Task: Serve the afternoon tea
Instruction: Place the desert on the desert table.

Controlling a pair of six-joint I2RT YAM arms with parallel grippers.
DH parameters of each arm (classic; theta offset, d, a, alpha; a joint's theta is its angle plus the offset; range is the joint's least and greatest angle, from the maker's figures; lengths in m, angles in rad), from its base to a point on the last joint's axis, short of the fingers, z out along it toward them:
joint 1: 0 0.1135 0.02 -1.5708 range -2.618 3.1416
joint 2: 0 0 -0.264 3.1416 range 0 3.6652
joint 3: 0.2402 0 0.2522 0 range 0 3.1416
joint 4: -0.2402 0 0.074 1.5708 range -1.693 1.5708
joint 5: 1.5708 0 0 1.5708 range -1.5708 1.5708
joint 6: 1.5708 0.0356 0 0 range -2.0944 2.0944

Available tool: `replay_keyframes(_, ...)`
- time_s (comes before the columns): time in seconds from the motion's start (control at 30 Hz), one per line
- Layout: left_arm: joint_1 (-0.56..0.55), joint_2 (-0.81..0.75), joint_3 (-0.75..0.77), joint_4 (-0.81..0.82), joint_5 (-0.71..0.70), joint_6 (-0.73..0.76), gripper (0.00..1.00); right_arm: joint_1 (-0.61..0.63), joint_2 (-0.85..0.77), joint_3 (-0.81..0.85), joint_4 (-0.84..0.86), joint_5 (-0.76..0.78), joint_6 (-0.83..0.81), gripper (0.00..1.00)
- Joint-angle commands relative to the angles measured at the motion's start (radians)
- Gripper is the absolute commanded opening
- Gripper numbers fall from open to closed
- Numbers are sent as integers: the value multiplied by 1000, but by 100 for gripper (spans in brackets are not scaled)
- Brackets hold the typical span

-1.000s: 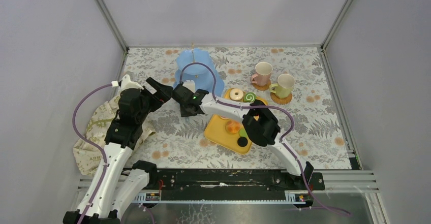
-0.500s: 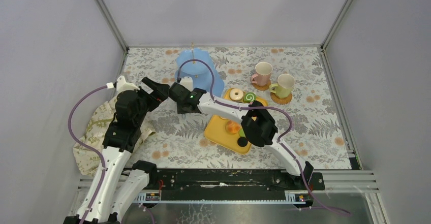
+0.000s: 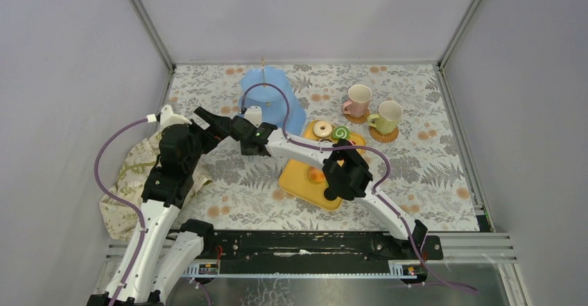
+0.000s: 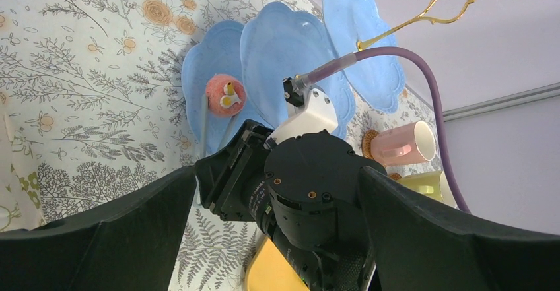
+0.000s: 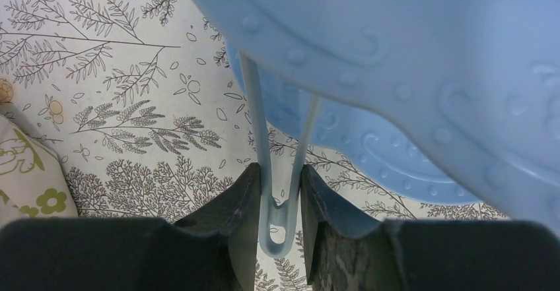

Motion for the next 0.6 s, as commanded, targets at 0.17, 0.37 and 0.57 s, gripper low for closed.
replay_keyframes(0.17, -9, 0, -13, -23, 81, 15, 100, 4, 2, 53, 16, 37, 24, 38)
replay_keyframes(0.37, -8, -6, -15, -24, 79, 12, 100, 1, -3, 29, 25, 25, 33, 42)
replay_keyframes(0.57, -9, -5, -12, -26, 79, 12, 100, 0, -22, -3, 42, 28, 39, 42)
